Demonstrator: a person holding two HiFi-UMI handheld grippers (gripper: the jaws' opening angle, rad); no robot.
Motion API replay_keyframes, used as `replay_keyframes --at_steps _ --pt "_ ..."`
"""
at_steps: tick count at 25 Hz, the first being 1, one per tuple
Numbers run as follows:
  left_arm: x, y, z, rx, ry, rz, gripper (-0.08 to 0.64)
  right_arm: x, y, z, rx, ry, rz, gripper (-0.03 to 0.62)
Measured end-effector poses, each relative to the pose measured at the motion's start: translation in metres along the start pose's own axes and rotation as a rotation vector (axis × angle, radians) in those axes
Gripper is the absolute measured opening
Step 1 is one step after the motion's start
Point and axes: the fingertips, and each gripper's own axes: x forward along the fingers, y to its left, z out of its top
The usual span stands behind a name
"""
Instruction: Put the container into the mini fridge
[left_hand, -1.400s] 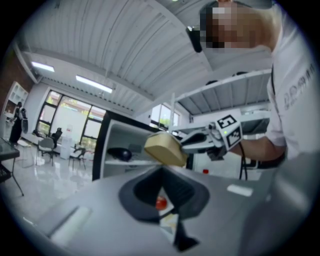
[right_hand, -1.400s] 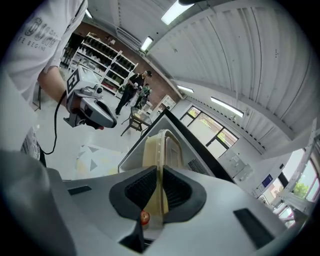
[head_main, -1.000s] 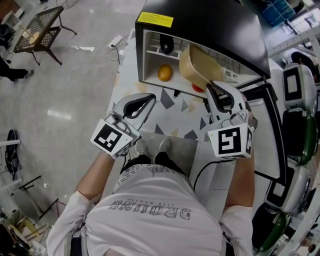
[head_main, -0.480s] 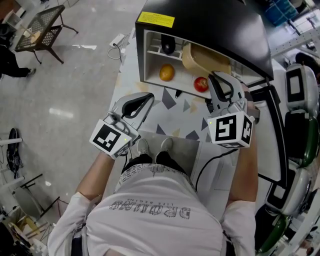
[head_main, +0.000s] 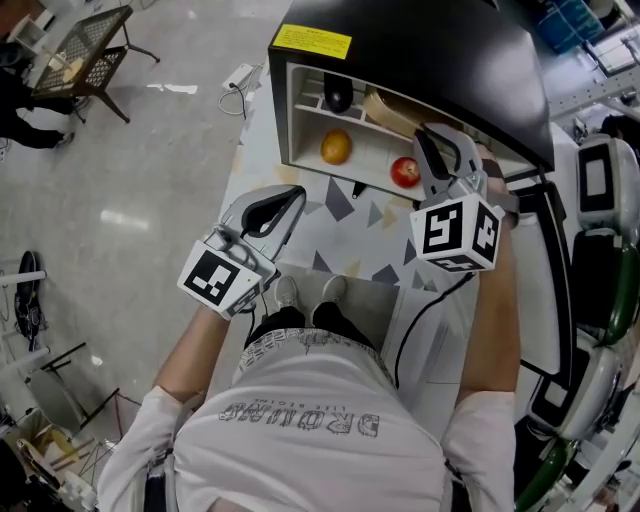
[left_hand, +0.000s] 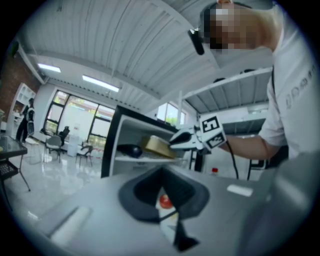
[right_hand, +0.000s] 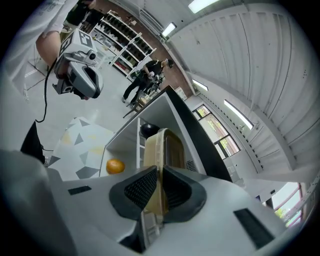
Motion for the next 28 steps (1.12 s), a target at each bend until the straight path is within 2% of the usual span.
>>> replay_keyframes --at_steps 8,15,28 --pt "0.005 0.003 -0.008 0.003 0.023 0.012 0.008 0.015 0.003 -0.004 -0.073 0.019 -0.022 0.035" --pt "0.006 0.001 -0.012 0.0 0.029 0.02 0.008 0.023 0.005 -0.005 -0.095 0.017 -0.055 0.043" --pt "0.004 -0.005 -0.013 0.013 0.052 0.029 0.008 0.021 0.002 -0.007 -0.05 -0.023 -0.102 0.086"
